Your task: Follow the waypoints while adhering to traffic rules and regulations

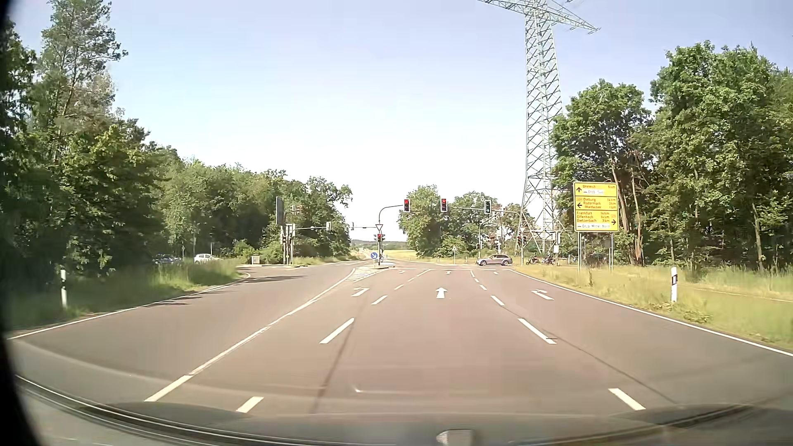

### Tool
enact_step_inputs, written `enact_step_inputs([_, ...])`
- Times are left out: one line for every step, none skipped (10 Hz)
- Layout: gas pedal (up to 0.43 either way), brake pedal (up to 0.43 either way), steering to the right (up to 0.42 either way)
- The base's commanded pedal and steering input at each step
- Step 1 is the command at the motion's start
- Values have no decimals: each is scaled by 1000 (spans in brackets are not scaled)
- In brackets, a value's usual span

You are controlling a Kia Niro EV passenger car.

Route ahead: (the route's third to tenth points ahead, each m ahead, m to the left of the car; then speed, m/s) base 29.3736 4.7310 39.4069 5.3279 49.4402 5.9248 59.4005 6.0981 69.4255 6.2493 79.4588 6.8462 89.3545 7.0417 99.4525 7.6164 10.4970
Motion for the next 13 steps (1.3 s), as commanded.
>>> enact_step_inputs([0, 262, 19])
enact_step_inputs([0, 262, 19])
enact_step_inputs([0, 256, 19])
enact_step_inputs([0, 262, 19])
enact_step_inputs([0, 262, 19])
enact_step_inputs([0, 262, 19])
enact_step_inputs([0, 262, 19])
enact_step_inputs([0, 262, 19])
enact_step_inputs([0, 262, 19])
enact_step_inputs([0, 262, 19])
enact_step_inputs([0, 262, 19])
enact_step_inputs([0, 262, 19])
enact_step_inputs([0, 262, 19])
